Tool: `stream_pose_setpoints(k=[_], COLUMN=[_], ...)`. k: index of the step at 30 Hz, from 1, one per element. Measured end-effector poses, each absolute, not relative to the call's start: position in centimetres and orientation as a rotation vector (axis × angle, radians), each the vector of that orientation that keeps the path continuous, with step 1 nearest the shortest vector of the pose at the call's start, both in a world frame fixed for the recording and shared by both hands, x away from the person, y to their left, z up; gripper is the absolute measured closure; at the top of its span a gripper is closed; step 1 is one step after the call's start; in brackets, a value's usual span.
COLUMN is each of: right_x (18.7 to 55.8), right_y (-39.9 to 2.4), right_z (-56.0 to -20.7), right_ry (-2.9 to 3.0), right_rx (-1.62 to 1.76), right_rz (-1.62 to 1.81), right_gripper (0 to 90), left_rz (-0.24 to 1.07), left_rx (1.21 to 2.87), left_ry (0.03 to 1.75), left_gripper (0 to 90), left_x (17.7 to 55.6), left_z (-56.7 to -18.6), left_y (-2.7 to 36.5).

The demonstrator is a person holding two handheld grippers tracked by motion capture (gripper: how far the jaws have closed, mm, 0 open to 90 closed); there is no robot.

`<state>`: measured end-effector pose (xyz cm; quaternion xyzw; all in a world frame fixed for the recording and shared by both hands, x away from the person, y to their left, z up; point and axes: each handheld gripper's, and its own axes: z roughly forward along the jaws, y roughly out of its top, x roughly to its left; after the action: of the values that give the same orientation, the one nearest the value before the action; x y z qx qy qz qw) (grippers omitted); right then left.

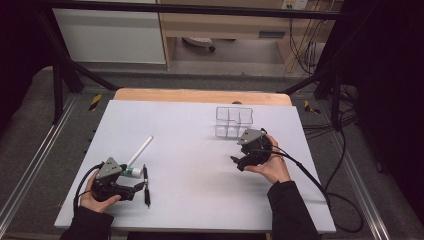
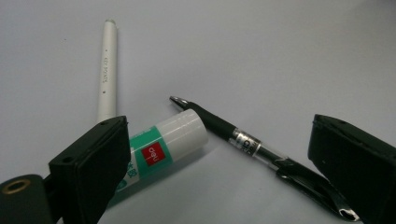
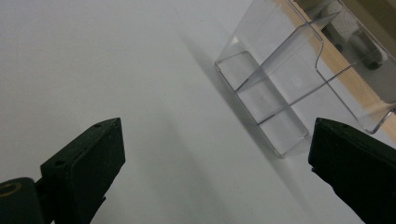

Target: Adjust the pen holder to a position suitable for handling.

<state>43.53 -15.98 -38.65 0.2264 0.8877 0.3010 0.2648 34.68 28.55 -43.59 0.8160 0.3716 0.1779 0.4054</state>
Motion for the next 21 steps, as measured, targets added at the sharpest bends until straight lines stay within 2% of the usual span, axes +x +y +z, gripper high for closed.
stream_pose_setpoints(k=[11, 21], right_x=[45.6, 47.9], right_y=[-15.0, -14.1], right_z=[-37.6, -37.2], right_ry=[2.357, 2.328], right_rx=[0.546, 0.463], right_rz=[0.742, 0.695], right_gripper=[8.4, 18.0], left_rz=[0.448, 0.447], left_rx=[2.058, 2.057], left_ry=[0.937, 0.936], left_gripper=[5.5, 5.6], left_x=[34.7, 34.7], left_z=[-43.6, -43.6], left_y=[28.6, 28.6])
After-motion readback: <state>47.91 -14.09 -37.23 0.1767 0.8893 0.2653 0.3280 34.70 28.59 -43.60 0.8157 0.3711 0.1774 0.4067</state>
